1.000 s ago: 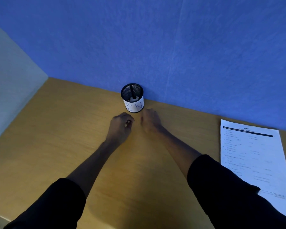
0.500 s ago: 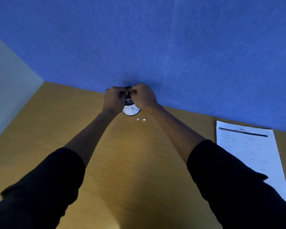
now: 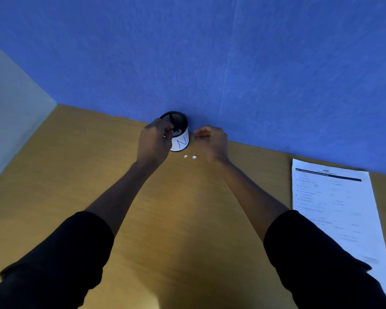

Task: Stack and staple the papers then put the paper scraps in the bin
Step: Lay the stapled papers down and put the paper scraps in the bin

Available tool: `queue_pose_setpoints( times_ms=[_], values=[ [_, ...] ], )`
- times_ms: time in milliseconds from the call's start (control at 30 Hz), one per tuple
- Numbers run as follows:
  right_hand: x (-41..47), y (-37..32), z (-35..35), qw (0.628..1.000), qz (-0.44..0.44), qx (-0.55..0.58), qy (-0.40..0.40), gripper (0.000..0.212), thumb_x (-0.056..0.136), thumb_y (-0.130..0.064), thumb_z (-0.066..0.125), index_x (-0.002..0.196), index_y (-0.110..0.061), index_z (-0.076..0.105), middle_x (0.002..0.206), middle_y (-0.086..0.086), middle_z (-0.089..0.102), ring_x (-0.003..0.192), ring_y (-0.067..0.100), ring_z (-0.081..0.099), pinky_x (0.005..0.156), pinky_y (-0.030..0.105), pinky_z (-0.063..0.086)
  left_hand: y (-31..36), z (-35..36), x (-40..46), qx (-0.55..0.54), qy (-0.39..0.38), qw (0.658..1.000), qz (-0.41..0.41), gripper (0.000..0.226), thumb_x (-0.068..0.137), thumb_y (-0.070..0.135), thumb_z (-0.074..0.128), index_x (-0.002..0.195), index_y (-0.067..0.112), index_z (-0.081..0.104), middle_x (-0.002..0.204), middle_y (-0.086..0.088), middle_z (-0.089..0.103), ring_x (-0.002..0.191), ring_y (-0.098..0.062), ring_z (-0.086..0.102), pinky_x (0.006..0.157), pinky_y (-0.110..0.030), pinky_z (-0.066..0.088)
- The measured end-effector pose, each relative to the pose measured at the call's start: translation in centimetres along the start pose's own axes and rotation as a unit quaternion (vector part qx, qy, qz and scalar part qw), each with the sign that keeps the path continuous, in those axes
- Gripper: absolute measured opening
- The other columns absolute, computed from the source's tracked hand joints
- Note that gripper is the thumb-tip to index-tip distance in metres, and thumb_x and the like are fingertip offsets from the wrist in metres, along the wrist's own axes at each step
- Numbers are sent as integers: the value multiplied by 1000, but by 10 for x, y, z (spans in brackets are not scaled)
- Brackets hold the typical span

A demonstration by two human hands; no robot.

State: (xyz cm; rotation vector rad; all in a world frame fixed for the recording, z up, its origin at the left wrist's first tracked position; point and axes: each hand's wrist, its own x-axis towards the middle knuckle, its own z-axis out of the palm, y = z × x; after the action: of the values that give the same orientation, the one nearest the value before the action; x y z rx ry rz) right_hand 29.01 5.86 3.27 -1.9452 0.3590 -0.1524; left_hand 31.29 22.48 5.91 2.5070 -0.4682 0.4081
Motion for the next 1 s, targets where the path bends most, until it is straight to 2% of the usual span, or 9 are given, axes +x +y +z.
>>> queue_pose_setpoints(
  times_ms=[100, 167, 233, 300, 400, 467, 567, 733, 1000],
  values=[
    [-10, 18, 2, 997, 16, -73, -34, 12, 75, -8, 66, 80, -10, 76, 83, 4, 77, 81, 17, 72, 79, 29, 57, 2, 0, -5, 17, 13, 1000, 14, 10, 82, 7, 62, 90, 8, 69, 89, -6, 68, 70, -23, 63, 57, -35, 51],
    [-16, 28, 5, 986, 18, -152, -70, 11, 75, -15, 66, 79, -8, 73, 82, 6, 75, 81, 22, 70, 76, 33, 58, 6, 3, -13, 31, 7, 999, 34, 6, 83, 12, 64, 86, 11, 68, 85, -2, 67, 67, -19, 61, 53, -30, 47],
    [-21, 35, 8, 972, 8, -216, -96, 13, 79, -19, 66, 77, -7, 69, 86, 7, 74, 84, 26, 68, 74, 31, 55, 11, 9, -25, 37, -15, 998, 48, 4, 82, 16, 67, 81, 13, 69, 78, -1, 68, 62, -18, 60, 49, -27, 45],
    [-24, 37, 11, 958, -18, -270, -96, 13, 84, -23, 63, 76, -14, 65, 93, 6, 73, 89, 28, 67, 72, 28, 49, 12, 19, -36, 40, -51, 997, 46, 4, 81, 17, 69, 81, 13, 70, 76, -1, 68, 62, -21, 63, 51, -26, 43],
    [-25, 39, 16, 934, -66, -342, -79, 22, 92, -27, 57, 99, -14, 73, 105, 6, 71, 95, 29, 67, 75, 31, 50, 6, 36, -46, 69, -124, 990, 14, 17, 87, 18, 63, 100, 10, 71, 89, -7, 69, 74, -30, 66, 59, -33, 49],
    [-25, 40, 18, 925, -84, -363, -71, 24, 95, -27, 55, 106, -15, 72, 110, 7, 68, 98, 28, 66, 76, 32, 50, 2, 45, -47, 92, -151, 984, 4, 19, 90, 15, 57, 103, 7, 69, 91, -12, 67, 78, -36, 65, 60, -37, 49],
    [-25, 42, 18, 914, -108, -385, -64, 24, 96, -26, 52, 108, -15, 71, 112, 6, 65, 101, 27, 64, 73, 29, 46, 0, 56, -47, 119, -163, 979, -5, 17, 92, 12, 53, 97, 6, 68, 88, -14, 65, 77, -37, 64, 58, -35, 44],
    [-26, 42, 17, 897, -150, -411, -59, 21, 96, -25, 53, 103, -16, 70, 108, 4, 64, 99, 25, 64, 65, 27, 35, 1, 64, -43, 123, -169, 978, -18, 18, 88, 6, 55, 95, 6, 71, 91, -13, 63, 74, -37, 63, 58, -39, 51],
    [-19, 39, 15, 853, -212, -462, -120, 23, 98, -20, 47, 113, -9, 60, 116, 9, 61, 103, 26, 62, 68, 33, 46, 5, 64, -44, 146, -180, 973, -7, 14, 82, 1, 56, 91, 2, 66, 97, -13, 62, 72, -38, 64, 53, -37, 46]
  ],
)
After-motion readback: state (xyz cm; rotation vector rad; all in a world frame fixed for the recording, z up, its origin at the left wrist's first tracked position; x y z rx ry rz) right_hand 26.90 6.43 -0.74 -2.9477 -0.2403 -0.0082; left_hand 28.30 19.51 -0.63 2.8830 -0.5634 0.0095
